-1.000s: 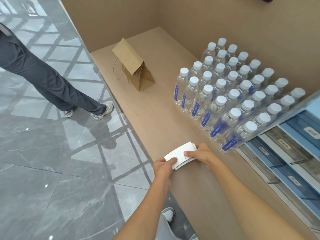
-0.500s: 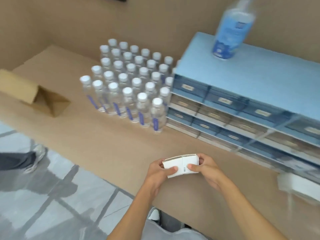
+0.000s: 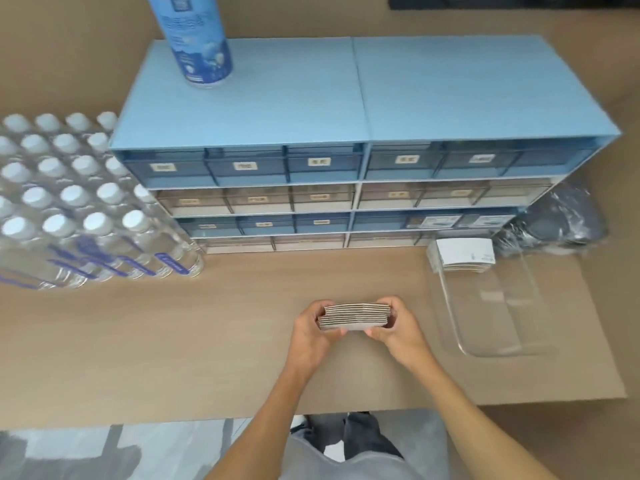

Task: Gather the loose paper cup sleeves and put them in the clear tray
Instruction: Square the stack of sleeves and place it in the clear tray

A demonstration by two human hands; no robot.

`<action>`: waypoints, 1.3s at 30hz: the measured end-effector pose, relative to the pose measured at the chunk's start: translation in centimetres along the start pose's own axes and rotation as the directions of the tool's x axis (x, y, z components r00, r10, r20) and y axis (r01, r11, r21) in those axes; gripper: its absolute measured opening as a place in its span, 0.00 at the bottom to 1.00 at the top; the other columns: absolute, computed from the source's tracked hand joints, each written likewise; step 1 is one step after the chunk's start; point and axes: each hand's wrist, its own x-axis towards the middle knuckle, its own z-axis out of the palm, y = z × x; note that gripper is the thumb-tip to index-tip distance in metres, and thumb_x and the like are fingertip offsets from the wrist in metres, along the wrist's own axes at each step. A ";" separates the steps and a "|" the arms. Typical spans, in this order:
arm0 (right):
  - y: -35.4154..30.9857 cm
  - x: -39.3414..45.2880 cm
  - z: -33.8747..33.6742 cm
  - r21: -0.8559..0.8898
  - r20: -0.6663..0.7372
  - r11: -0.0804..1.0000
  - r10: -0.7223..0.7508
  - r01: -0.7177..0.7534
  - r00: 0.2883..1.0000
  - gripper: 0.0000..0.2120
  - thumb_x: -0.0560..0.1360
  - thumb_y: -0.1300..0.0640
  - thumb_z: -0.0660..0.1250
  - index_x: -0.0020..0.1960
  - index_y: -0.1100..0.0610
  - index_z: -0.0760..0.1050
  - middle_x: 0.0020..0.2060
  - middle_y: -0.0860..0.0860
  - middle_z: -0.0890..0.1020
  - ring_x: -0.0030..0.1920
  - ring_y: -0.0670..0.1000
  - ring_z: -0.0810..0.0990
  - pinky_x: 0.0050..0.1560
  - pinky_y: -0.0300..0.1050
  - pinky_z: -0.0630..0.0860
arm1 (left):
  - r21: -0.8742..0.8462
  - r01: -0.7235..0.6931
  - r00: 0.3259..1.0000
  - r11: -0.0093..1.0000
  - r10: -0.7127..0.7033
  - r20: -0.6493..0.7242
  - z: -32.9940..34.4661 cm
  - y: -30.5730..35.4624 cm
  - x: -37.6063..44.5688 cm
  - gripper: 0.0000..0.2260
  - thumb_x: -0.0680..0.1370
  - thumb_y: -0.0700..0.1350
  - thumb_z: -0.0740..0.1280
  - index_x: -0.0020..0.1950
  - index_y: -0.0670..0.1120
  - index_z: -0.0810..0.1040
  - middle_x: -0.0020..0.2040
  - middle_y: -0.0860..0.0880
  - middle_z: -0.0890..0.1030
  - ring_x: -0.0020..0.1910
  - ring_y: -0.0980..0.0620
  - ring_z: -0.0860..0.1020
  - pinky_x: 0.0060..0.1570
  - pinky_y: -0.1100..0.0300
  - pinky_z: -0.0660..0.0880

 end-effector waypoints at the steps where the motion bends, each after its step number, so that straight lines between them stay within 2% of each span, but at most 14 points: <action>1: 0.2 0.0 0.0 -0.017 -0.015 1.000 -0.016 0.016 1.000 0.22 0.67 0.71 0.74 0.52 0.51 0.73 0.47 0.52 0.83 0.46 0.48 0.81 0.47 0.36 0.77 | 0.013 -0.017 1.000 1.000 0.017 -0.011 0.2 -0.1 0.0 0.19 0.69 0.29 0.74 0.56 0.44 0.79 0.50 0.48 0.83 0.46 0.55 0.81 0.47 0.71 0.76; 3: 0.6 0.1 0.1 -0.035 -0.025 0.999 -0.041 0.040 0.999 0.22 0.66 0.68 0.75 0.51 0.47 0.74 0.47 0.51 0.84 0.47 0.48 0.81 0.50 0.40 0.78 | 0.031 -0.025 0.999 0.999 0.026 -0.028 0.4 -0.5 0.1 0.19 0.70 0.29 0.74 0.57 0.45 0.79 0.49 0.48 0.84 0.46 0.55 0.81 0.47 0.69 0.77; 6: 1.4 0.3 0.4 -0.084 -0.018 0.996 -0.041 0.039 0.999 0.22 0.67 0.65 0.76 0.56 0.51 0.74 0.48 0.51 0.83 0.49 0.50 0.81 0.53 0.42 0.77 | 0.080 -0.017 0.998 0.997 0.021 -0.052 0.7 -1.6 0.2 0.21 0.69 0.30 0.75 0.59 0.43 0.78 0.49 0.50 0.83 0.46 0.55 0.81 0.46 0.71 0.77; 9: 1.8 0.2 1.0 -0.138 -0.034 0.990 -0.042 0.037 0.999 0.28 0.68 0.64 0.74 0.66 0.52 0.71 0.57 0.50 0.81 0.55 0.51 0.80 0.59 0.45 0.76 | 0.100 -0.013 0.996 0.995 0.022 -0.086 1.2 -2.4 0.1 0.24 0.69 0.31 0.75 0.61 0.46 0.77 0.51 0.53 0.82 0.47 0.62 0.81 0.47 0.73 0.76; 11: 1.9 -0.2 1.3 -0.133 -0.029 0.990 -0.049 0.044 0.998 0.33 0.69 0.62 0.73 0.71 0.50 0.66 0.63 0.47 0.77 0.60 0.49 0.77 0.65 0.46 0.74 | 0.083 -0.015 0.994 0.996 0.024 -0.106 1.6 -2.6 0.0 0.27 0.69 0.31 0.74 0.65 0.47 0.75 0.56 0.52 0.81 0.51 0.61 0.80 0.50 0.71 0.76; 15: 2.1 -0.7 2.2 -0.055 -0.016 0.998 -0.038 0.037 0.999 0.37 0.72 0.52 0.72 0.76 0.46 0.58 0.71 0.41 0.68 0.66 0.40 0.70 0.69 0.40 0.66 | 0.054 -0.050 0.989 0.997 0.057 -0.136 2.4 -3.1 -0.3 0.30 0.71 0.30 0.71 0.71 0.45 0.69 0.65 0.49 0.77 0.61 0.51 0.77 0.56 0.70 0.74; 19: 2.2 -0.8 3.3 0.030 -0.051 0.998 -0.056 0.058 0.997 0.31 0.78 0.50 0.67 0.76 0.48 0.57 0.72 0.45 0.68 0.57 0.24 0.70 0.54 0.19 0.64 | 0.026 -0.065 0.988 0.998 0.068 -0.138 3.0 -3.3 -0.6 0.31 0.74 0.28 0.68 0.75 0.43 0.64 0.69 0.46 0.73 0.66 0.46 0.75 0.63 0.60 0.75; 22: 2.5 -0.7 3.3 0.028 -0.049 0.995 -0.093 0.095 0.994 0.32 0.78 0.54 0.67 0.77 0.51 0.55 0.72 0.46 0.67 0.66 0.39 0.69 0.54 0.17 0.64 | 0.045 -0.071 0.989 0.996 0.076 -0.126 2.8 -3.4 -0.5 0.30 0.74 0.28 0.67 0.74 0.43 0.65 0.69 0.46 0.73 0.64 0.44 0.76 0.63 0.56 0.76; 24: 2.8 -0.6 3.0 0.003 -0.005 0.994 -0.114 0.114 0.994 0.34 0.77 0.56 0.69 0.77 0.52 0.55 0.72 0.46 0.66 0.69 0.43 0.66 0.57 0.18 0.63 | 0.045 -0.056 0.991 0.997 0.061 -0.123 2.5 -3.4 -0.5 0.28 0.74 0.29 0.67 0.72 0.44 0.67 0.66 0.46 0.76 0.61 0.42 0.78 0.62 0.49 0.76; 27: 3.3 -0.4 2.7 -0.051 0.044 0.992 -0.114 0.117 0.992 0.33 0.76 0.62 0.68 0.76 0.52 0.57 0.72 0.46 0.66 0.70 0.45 0.67 0.66 0.33 0.64 | 0.045 -0.044 0.988 0.998 0.050 -0.143 2.4 -3.4 -0.5 0.25 0.74 0.29 0.68 0.69 0.45 0.71 0.63 0.49 0.78 0.58 0.44 0.80 0.61 0.52 0.77; 31: 3.5 -0.2 2.9 -0.105 0.007 0.989 -0.107 0.107 0.994 0.26 0.77 0.64 0.65 0.71 0.51 0.61 0.64 0.48 0.72 0.63 0.48 0.72 0.63 0.40 0.68 | 0.040 -0.031 0.985 0.999 0.037 -0.166 2.6 -3.2 -0.5 0.22 0.74 0.29 0.68 0.64 0.46 0.74 0.57 0.50 0.81 0.50 0.57 0.81 0.49 0.71 0.76; 34: 3.3 -0.1 2.6 -0.118 -0.007 0.987 -0.112 0.111 0.994 0.24 0.76 0.65 0.66 0.68 0.52 0.65 0.58 0.48 0.75 0.57 0.49 0.75 0.57 0.37 0.69 | 0.008 -0.029 0.986 1.000 0.030 -0.162 2.2 -3.0 -0.5 0.20 0.73 0.28 0.69 0.60 0.47 0.76 0.53 0.48 0.83 0.50 0.52 0.82 0.51 0.65 0.78; 36: 2.7 -0.1 2.2 -0.082 -0.020 0.991 -0.104 0.102 0.994 0.24 0.74 0.67 0.68 0.64 0.50 0.67 0.54 0.47 0.77 0.52 0.46 0.77 0.51 0.30 0.71 | -0.037 -0.036 0.990 0.999 0.031 -0.140 1.7 -2.6 -0.7 0.20 0.72 0.28 0.70 0.58 0.48 0.77 0.52 0.49 0.84 0.50 0.53 0.82 0.51 0.65 0.79; 39: 1.5 -0.5 1.6 0.144 -0.032 0.987 -0.066 0.070 0.997 0.24 0.70 0.71 0.71 0.59 0.51 0.70 0.51 0.48 0.81 0.50 0.45 0.81 0.49 0.31 0.76 | -0.177 -0.023 0.995 0.984 0.005 -0.104 0.5 -2.0 -1.2 0.20 0.69 0.29 0.72 0.55 0.47 0.79 0.49 0.49 0.86 0.50 0.55 0.84 0.47 0.66 0.79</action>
